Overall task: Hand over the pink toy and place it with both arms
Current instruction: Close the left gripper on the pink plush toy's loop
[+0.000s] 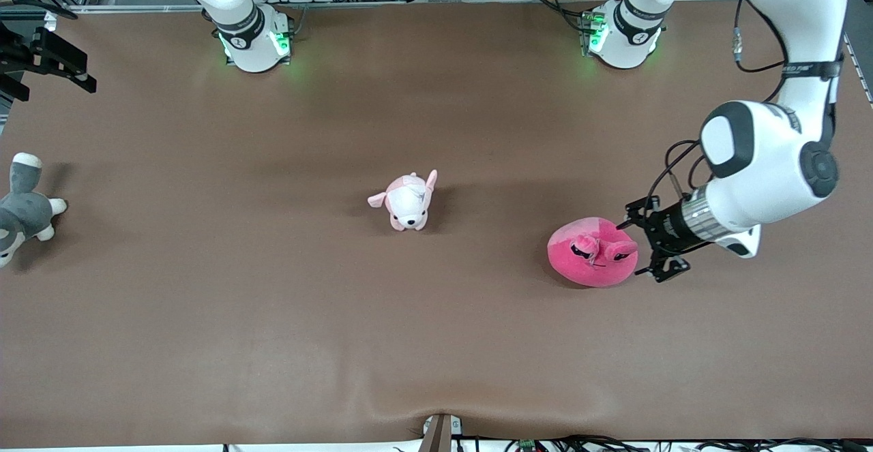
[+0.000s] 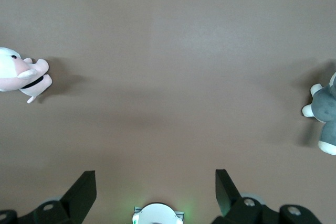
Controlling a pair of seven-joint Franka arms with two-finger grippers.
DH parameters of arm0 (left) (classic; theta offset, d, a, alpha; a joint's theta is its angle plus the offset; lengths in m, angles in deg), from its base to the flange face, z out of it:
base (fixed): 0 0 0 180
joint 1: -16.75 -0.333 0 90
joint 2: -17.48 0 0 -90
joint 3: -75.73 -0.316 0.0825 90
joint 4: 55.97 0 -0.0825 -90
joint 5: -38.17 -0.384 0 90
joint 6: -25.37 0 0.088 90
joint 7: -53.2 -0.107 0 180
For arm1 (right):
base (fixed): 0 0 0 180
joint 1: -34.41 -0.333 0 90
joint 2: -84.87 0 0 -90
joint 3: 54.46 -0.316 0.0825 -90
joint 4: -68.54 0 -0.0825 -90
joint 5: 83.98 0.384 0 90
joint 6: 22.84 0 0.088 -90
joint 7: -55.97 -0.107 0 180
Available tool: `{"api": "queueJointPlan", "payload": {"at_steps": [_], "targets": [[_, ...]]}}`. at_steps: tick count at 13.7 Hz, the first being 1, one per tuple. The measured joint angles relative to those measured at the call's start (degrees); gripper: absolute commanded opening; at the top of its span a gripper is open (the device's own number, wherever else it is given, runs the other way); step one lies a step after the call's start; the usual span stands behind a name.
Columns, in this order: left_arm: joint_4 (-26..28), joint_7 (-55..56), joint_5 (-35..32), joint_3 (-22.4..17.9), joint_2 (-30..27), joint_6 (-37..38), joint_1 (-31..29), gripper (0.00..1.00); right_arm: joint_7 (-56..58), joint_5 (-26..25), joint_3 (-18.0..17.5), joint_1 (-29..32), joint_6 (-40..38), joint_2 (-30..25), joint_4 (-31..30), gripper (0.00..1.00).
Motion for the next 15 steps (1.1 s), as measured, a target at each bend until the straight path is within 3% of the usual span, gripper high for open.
{"api": "queueJointPlan", "payload": {"at_steps": [6, 9, 13, 15], "targets": [[0.48, -0.11, -0.18, -0.23, 2.74, 0.01, -0.12, 0.94, 0.0, 0.0, 0.03, 0.0, 0.0, 0.0, 0.0, 1.0], [0.92, -0.11, -0.48, -0.23, 3.2, 0.01, -0.11, 0.76, 0.0, 0.0, 0.03, 0.0, 0.0, 0.0, 0.0, 1.0], [1.25, -0.43, -2.49, -0.16, 3.2, 0.06, 0.61, 0.45, 0.0, 0.0, 0.03, 0.0, 0.0, 0.0, 0.0, 1.0], [1.41, -0.41, -3.41, -0.11, 3.2, 0.07, 0.91, 0.23, 0.0, 0.0, 0.05, 0.0, 0.0, 0.03, 0.0, 1.0]]}}
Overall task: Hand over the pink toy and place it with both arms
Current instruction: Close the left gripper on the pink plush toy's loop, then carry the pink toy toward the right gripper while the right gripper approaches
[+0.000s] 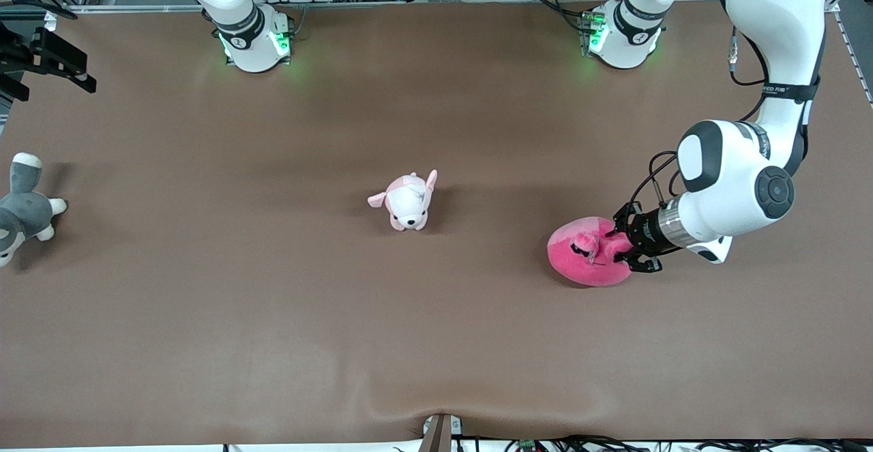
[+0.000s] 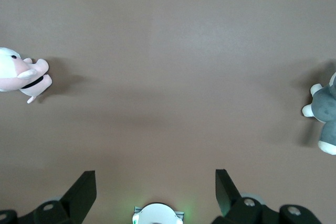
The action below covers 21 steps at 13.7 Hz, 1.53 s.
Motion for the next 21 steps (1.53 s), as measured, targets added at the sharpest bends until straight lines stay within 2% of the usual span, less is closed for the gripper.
{"api": "queueJointPlan", "payload": {"at_steps": [2, 6, 10, 12, 15, 18, 21], "targets": [[-0.01, 0.0, -0.12, -0.02, -0.01, 0.0, -0.01, 0.02, 0.0, -0.08, 0.09, 0.04, 0.0, 0.37, 0.0, 1.0], [-0.06, 0.0, -0.14, 0.13, -0.15, 0.14, 0.0, 0.0, -0.08, -0.52, 0.3, 1.47, -0.03, 1.95, -0.03, 1.0], [-0.78, -0.02, -0.19, 1.73, -1.16, 1.95, 0.04, 0.0, 0.59, -0.39, 0.18, 3.72, 1.58, 6.76, 1.97, 1.0], [-2.73, -0.02, -0.2, 2.35, -2.04, 5.47, 0.05, 0.0, 1.75, -0.39, -0.41, 3.5, 1.75, 9.14, 5.07, 1.0], [-9.18, -0.01, -0.2, 3.75, -3.26, 14.68, 0.02, 0.0, 1.64, -0.4, -0.5, 3.5, 2.43, 10.73, 7.72, 1.0], [-14.59, 1.87, -0.2, 6.3, -4.44, 19.39, 0.04, 0.0, -9.65, 0.65, -0.79, 2.83, 2.13, 10.98, 8.12, 1.0], [-17.82, 7.19, -0.2, 10.48, -4.64, 19.69, 0.18, 0.0, -31.09, 8.58, -1.1, -0.14, 1.7, 11.11, 8.16, 1.0]]}}
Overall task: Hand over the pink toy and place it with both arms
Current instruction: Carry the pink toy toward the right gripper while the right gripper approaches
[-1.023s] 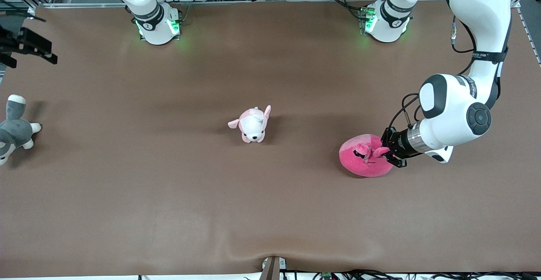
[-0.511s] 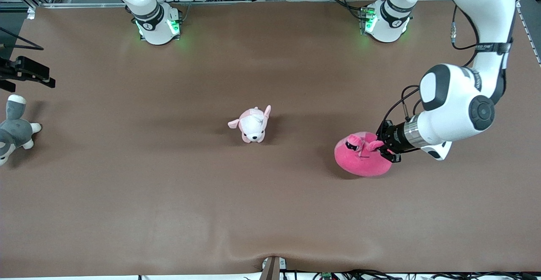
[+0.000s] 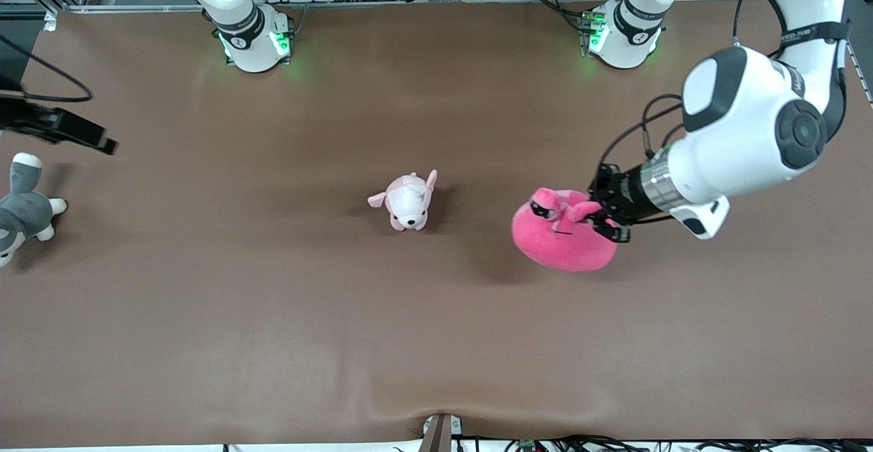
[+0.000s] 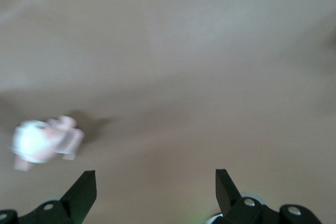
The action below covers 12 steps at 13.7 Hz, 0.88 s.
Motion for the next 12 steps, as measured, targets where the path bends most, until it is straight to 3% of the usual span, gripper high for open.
{"api": "queueJointPlan", "payload": {"at_steps": [5, 9, 12], "targets": [[-4.4, 11.05, 0.0, 6.62, 0.02, -0.05, 1.01, 0.0, -33.24, 8.13, -0.32, -6.85, -0.26, 0.8, -0.11, 1.0], [-5.56, 19.71, 0.0, 7.14, 0.12, -3.43, 6.5, 0.0, -61.13, 14.42, -0.49, -15.1, 5.13, 3.39, -0.22, 1.0], [-5.97, 24.54, 0.0, 7.18, 0.22, -5.72, 9.68, 0.0, -80.34, 15.1, -0.55, -21.4, 13.14, 5.67, -0.3, 1.0]]}}
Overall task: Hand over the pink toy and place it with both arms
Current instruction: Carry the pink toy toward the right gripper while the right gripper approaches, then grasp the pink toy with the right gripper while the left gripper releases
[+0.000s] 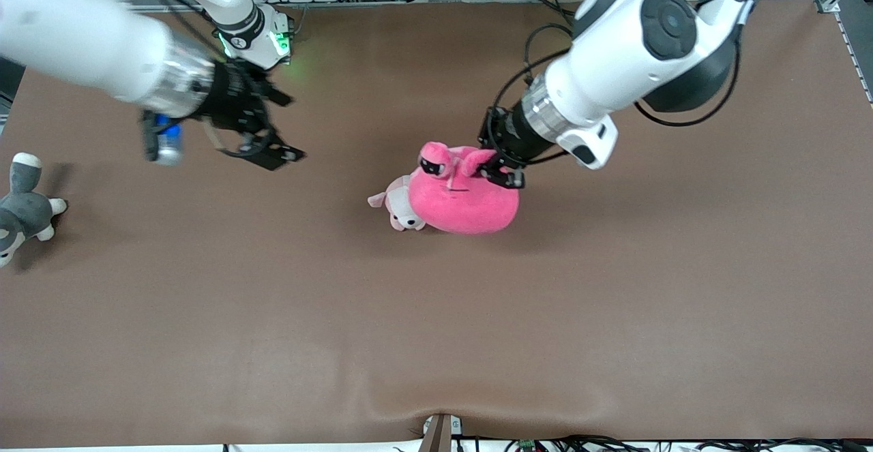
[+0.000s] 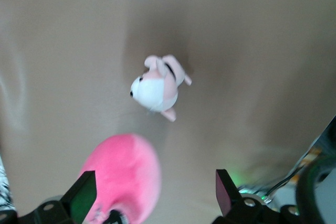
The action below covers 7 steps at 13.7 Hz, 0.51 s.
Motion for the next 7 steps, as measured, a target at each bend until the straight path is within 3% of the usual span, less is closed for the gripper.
{"api": "queueJointPlan", "payload": {"at_steps": [5, 6, 7], "targets": [[-1.84, 7.77, 0.0, 0.01, 0.95, -3.69, 3.99, 0.0, -15.93, -3.63, 0.1, -8.49, 10.06, 4.15, -0.13, 1.0], [-2.02, 8.78, 0.0, 0.01, 1.18, -4.11, 4.61, 0.0, -18.55, -5.1, 0.11, -9.78, 11.37, 4.86, -0.15, 0.9], [-2.14, 9.59, 0.0, 0.02, 1.35, -4.28, 4.99, 0.0, -20.84, -6.13, 0.12, -10.82, 12.28, 5.41, -0.14, 0.73]]}}
